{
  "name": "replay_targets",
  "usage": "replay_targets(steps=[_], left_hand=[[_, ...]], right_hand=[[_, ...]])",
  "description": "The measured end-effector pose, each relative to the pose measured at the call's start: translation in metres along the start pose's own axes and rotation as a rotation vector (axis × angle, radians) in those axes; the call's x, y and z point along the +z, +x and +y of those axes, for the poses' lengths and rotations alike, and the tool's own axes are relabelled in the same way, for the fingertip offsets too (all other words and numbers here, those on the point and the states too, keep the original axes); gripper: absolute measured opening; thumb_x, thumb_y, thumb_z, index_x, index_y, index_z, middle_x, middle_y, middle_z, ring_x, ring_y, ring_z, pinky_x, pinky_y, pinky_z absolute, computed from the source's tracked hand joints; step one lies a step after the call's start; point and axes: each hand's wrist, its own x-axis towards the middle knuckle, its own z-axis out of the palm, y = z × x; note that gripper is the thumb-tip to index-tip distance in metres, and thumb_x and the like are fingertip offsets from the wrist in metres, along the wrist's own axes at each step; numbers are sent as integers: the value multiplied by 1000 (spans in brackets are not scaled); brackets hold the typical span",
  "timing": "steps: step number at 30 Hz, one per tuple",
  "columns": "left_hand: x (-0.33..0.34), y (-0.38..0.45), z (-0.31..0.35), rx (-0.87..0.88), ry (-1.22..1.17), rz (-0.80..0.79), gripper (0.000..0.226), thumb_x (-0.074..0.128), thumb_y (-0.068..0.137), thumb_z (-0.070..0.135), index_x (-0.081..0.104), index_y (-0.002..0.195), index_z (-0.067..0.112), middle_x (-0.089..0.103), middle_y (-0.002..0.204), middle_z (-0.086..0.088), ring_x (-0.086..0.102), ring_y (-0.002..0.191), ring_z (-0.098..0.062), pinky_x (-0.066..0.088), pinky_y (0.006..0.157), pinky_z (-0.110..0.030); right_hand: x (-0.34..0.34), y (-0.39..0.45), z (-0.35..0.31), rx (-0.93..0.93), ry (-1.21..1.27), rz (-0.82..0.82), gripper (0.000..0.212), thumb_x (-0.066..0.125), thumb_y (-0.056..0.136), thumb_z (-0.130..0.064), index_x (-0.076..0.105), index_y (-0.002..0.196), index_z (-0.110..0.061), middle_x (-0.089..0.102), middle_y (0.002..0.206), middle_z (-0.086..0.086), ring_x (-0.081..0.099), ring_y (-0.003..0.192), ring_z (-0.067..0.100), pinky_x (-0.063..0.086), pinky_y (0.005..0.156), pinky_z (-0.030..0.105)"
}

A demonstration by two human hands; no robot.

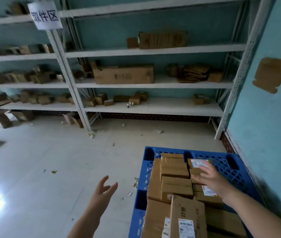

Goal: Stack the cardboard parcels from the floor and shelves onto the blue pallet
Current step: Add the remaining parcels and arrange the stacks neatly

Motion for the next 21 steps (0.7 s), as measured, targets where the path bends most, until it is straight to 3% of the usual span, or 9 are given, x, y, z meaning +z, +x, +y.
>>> replay_targets(steps=[3,5,9,12,15,18,21], left_hand=[[-49,-16,4,16,-26,11,57,60,88,32,36,139,28,46,135,-11,44,105,-21,35,93,-39],[-83,-16,6,53,-30,7,63,68,82,32,38,137,27,47,130,-10,45,105,-21,35,92,-39],[-166,1,1,140,-15,11,53,69,82,22,47,130,23,51,117,-9,46,105,-22,36,98,-42],[-224,23,0,173,-18,-7,50,74,75,27,52,119,25,54,120,-13,49,103,-23,36,98,-42],[-259,52,8,156,-5,-48,49,73,76,25,51,120,25,52,120,-13,49,102,-23,38,93,-40],[-268,81,24,149,35,-153,62,69,63,41,46,120,30,49,123,-8,49,102,-23,40,71,-31],[-256,122,44,203,81,-225,56,70,81,28,44,130,25,47,132,-12,46,104,-24,38,81,-33]], right_hand=[[36,-20,-30,-49,51,10,144,81,29,-70,15,149,-26,28,154,2,34,136,26,29,111,54],[63,-23,-48,-54,125,40,163,76,6,-76,15,149,-26,28,153,4,33,137,27,29,110,53],[122,-21,-78,-60,234,38,167,79,1,-71,13,148,-31,27,153,2,32,137,28,29,106,54],[164,-17,-93,-88,275,80,166,81,1,-68,12,148,-34,30,152,2,32,136,28,29,106,56],[199,-16,-100,-121,257,180,160,81,7,-70,17,148,-29,34,150,5,38,133,28,33,105,52],[225,-11,-103,-175,185,296,126,83,45,-56,18,148,-21,34,149,10,40,132,29,34,107,49],[234,11,-92,-163,165,434,103,80,67,-34,19,148,-18,36,148,12,40,131,29,35,108,48]])
